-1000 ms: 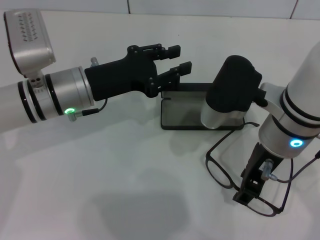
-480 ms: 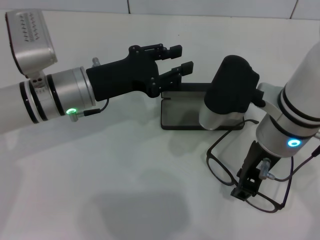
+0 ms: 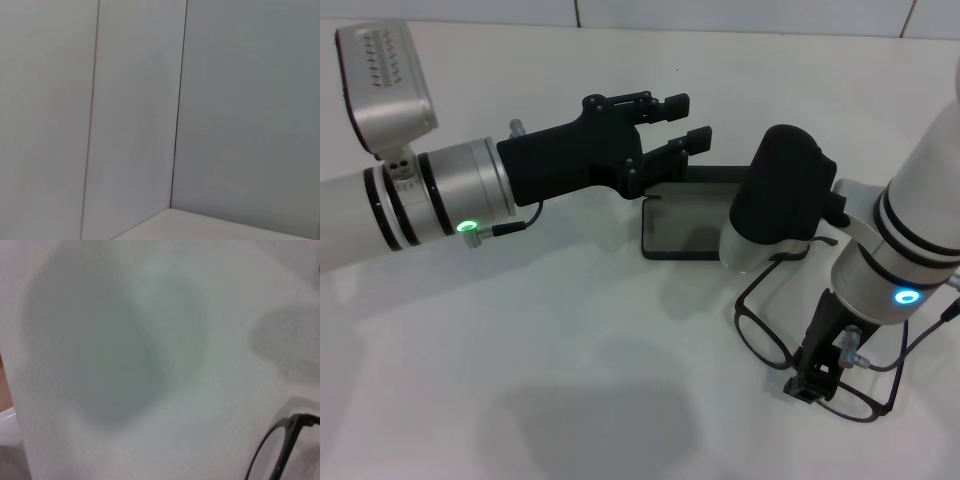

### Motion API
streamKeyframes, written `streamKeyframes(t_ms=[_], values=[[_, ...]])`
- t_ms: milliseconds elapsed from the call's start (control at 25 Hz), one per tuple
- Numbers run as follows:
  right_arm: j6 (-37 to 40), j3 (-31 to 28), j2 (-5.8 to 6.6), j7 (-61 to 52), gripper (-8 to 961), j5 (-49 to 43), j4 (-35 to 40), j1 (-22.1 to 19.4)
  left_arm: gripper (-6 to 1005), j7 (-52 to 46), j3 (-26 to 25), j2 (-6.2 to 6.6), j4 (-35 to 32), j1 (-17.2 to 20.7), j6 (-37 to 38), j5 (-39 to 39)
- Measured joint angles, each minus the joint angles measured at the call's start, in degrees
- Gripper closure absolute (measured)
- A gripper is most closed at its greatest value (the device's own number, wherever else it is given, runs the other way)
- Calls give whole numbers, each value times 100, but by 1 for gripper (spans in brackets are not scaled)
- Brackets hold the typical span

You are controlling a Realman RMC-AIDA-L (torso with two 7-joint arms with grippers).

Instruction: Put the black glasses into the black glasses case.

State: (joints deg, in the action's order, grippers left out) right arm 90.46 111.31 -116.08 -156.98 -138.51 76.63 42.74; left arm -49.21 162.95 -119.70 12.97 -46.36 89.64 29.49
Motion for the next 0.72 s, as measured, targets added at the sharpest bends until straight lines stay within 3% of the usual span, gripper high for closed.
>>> streamKeyframes(t_ms=[240,720], values=[[-91,-19,-4,121,652,0,-7,-92,541,-25,0,0,2,-26,15,-60],[-212,-161,12,294,763,0,39,-112,540,8,0,-5,-35,-92,-2,-205]])
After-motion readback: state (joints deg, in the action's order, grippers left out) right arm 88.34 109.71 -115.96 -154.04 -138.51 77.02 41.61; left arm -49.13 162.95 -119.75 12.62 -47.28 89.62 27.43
